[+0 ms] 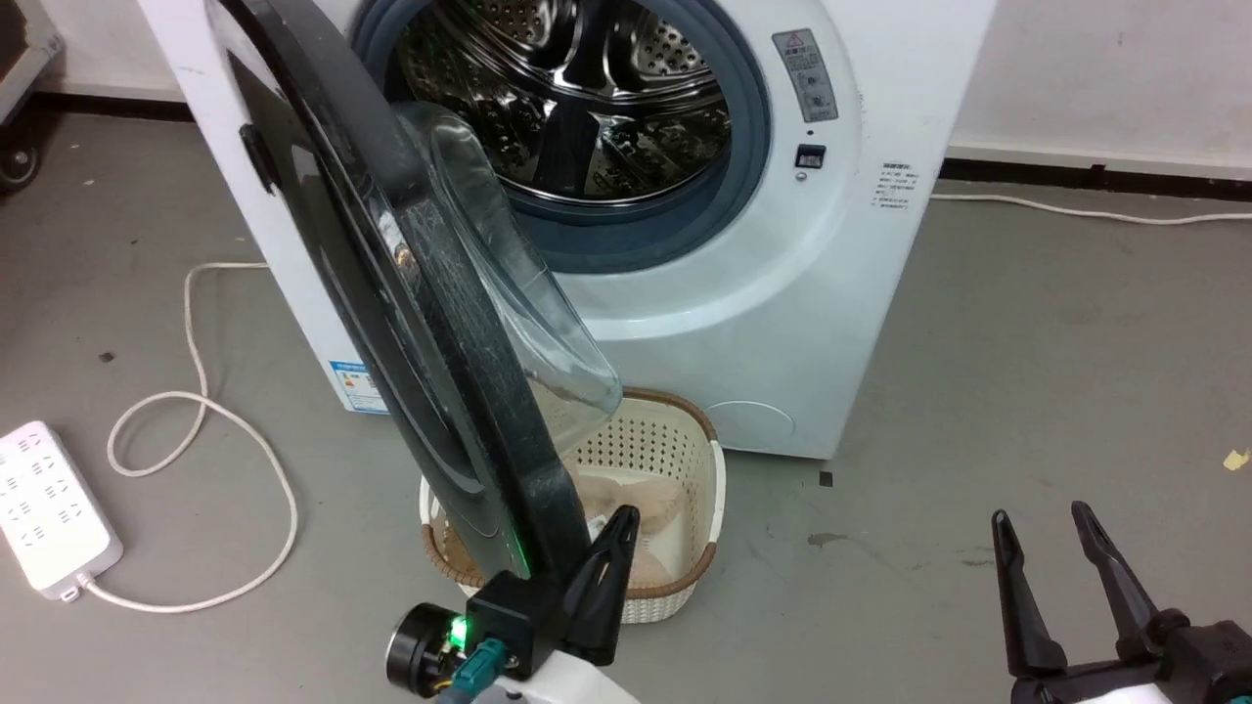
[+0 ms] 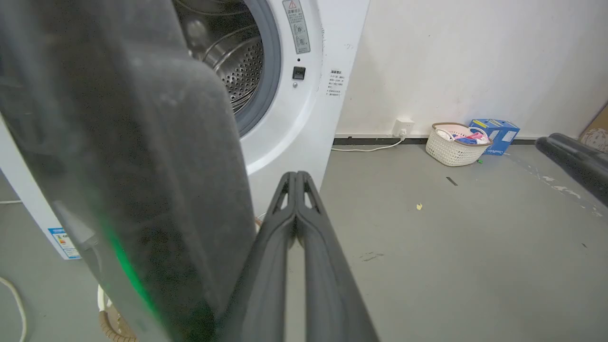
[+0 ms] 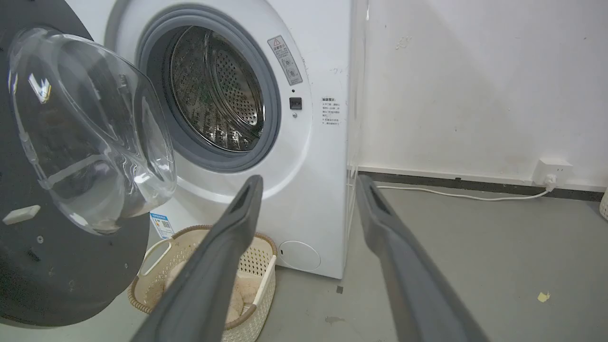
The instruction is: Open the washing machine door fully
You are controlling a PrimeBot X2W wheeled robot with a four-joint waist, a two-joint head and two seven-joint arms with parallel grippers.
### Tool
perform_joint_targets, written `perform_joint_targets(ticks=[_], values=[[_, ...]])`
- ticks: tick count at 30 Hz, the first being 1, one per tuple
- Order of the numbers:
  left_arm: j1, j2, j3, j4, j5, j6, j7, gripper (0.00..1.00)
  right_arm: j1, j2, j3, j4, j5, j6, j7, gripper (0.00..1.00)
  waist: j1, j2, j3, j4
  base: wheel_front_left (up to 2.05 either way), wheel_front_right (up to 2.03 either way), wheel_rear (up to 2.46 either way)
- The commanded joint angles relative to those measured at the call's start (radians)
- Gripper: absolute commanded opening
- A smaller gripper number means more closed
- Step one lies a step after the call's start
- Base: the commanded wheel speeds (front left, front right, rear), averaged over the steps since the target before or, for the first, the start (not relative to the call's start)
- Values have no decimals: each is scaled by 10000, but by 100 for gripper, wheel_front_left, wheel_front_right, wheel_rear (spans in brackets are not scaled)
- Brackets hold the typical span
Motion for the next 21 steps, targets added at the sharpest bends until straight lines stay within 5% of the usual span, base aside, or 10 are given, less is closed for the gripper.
perform_joint_targets(ticks=[1, 8, 21], values=[[-143, 91, 138, 77, -71, 62, -58, 0, -150, 43, 6, 46, 63, -9, -45, 100, 0, 0, -10, 71, 0, 0, 0], [206, 292, 278, 233, -213, 145, -201, 0, -47, 43, 34, 115, -5, -9, -45, 100, 0, 0, -225, 835, 0, 0, 0], [640, 771, 690, -333, -398, 469, 82, 0, 61, 43, 102, 152, 1, -9, -45, 100, 0, 0, -232, 3374, 0, 0, 0]])
